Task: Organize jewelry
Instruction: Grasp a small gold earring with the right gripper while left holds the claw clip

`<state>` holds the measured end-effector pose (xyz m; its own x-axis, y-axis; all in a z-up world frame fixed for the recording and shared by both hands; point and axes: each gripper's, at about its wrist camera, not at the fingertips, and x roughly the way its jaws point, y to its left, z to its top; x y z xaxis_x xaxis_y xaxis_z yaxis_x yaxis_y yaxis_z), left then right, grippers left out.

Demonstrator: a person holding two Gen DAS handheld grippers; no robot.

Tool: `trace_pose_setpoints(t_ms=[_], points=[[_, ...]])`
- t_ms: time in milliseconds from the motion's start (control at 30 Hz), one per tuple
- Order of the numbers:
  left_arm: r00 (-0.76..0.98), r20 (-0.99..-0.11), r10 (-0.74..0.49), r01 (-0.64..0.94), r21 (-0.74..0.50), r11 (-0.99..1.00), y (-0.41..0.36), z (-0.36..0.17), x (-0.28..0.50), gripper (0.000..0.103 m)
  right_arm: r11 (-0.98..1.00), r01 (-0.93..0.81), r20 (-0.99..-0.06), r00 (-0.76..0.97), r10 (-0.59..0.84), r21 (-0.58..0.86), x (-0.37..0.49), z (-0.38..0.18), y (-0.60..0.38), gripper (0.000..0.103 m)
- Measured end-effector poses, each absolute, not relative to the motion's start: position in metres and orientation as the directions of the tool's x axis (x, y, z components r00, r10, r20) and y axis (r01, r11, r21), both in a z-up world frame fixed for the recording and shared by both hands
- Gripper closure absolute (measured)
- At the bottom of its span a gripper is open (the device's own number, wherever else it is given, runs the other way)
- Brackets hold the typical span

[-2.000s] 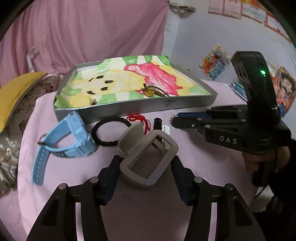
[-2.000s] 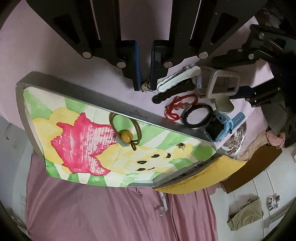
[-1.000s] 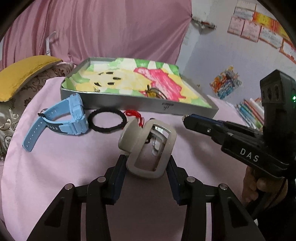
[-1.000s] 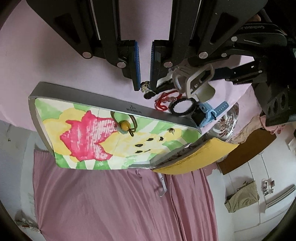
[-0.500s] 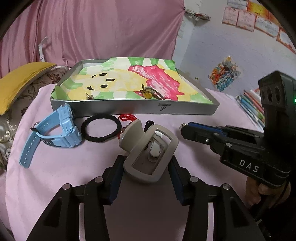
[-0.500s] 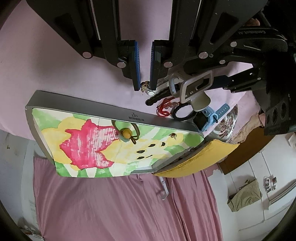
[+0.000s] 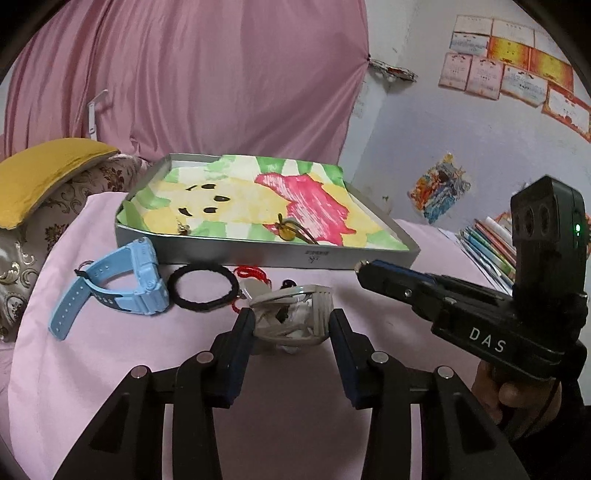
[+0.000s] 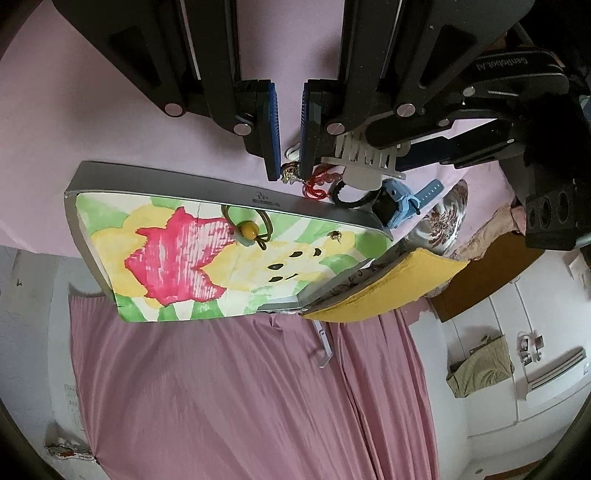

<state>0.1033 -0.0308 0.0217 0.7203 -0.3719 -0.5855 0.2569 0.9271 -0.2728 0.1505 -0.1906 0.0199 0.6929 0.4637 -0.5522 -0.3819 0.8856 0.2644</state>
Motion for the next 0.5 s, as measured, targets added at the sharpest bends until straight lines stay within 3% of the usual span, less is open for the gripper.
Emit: trace_pose_setpoints(t_ms=[233,367,500], points=[[0.674,-0.623,-0.397,0.289,-0.271,0.918,-0.037,0.019,0.106,0.064,0.887,-0.379,-0.558,0.69,0.462,0.265,0.151,0.02,-0.191,0.094],[0.644,-0.654,-0.396,0.301,-0.26,0.918,-0.041,0.014,0.111,0.055,0.89,-0.369,-0.563,0.69,0.456,0.268,0.151,0.017,-0.194,0.094],[0.629,-0.668,-0.397,0.312,-0.25,0.916,-0.044,0.011,0.115,0.053,0.894,-0.357,-0.569,0.69,0.447,0.27,0.152,0.014,-0.197,0.094]])
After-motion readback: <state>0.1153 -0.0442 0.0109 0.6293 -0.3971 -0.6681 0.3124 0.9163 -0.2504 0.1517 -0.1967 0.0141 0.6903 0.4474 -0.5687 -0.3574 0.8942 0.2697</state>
